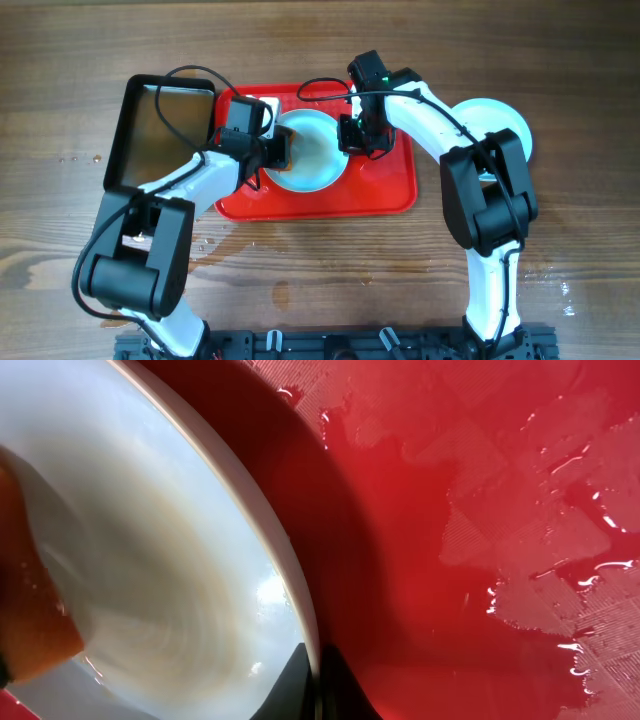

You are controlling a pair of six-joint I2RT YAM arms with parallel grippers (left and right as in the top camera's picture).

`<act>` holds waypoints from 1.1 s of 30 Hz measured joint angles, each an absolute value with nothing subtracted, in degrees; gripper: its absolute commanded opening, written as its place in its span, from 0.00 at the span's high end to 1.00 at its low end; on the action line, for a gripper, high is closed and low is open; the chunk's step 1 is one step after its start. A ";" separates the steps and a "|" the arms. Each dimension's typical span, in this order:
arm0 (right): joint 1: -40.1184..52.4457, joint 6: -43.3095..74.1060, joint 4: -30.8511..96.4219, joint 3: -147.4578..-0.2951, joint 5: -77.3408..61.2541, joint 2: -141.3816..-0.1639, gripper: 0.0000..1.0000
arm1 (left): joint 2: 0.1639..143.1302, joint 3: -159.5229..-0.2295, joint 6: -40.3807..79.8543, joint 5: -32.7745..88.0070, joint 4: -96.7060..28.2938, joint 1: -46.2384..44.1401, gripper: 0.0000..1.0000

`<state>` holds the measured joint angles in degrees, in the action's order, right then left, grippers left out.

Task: Clean dirty plates on tray and stack at the side
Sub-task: 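Scrub the plate with the sponge while the right gripper holds it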

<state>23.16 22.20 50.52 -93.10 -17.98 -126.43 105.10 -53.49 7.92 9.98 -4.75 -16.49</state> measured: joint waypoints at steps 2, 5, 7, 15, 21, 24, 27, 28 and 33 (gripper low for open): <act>23.16 22.20 50.52 -93.10 -17.98 -126.43 0.96 | 105.23 -53.58 7.75 10.09 -4.86 -16.51 0.96; 23.16 22.17 50.48 -93.10 -17.98 -126.43 0.96 | 105.38 -53.58 7.70 11.38 -4.08 -16.51 0.96; 23.16 22.17 50.28 -93.10 -17.98 -126.45 0.96 | 105.95 -53.58 7.79 13.32 -1.91 -16.69 0.96; 23.16 22.15 50.26 -93.10 -17.98 -126.45 0.96 | 108.07 -53.58 9.10 16.53 2.63 -19.16 0.96; 23.18 22.17 49.84 -93.10 -18.24 -126.45 0.96 | 108.22 -53.69 15.35 9.47 2.61 -19.16 0.96; 23.22 22.17 49.67 -93.10 -18.68 -126.45 0.96 | 108.22 -54.13 19.42 3.99 2.13 -18.79 0.96; 23.22 22.17 49.65 -93.10 -18.90 -126.45 0.96 | 108.20 -54.68 22.48 1.41 0.47 -18.20 0.96; 23.22 22.17 49.65 -93.10 -18.98 -126.45 0.96 | 108.20 -54.92 23.11 0.99 -0.23 -18.09 0.96; 23.27 22.15 49.67 -93.10 -19.49 -126.45 0.96 | 107.77 -56.31 24.95 0.95 -5.32 -17.98 0.96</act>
<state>23.27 22.15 49.67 -93.10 -19.49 -126.45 107.77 -56.31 24.95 0.95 -5.32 -17.98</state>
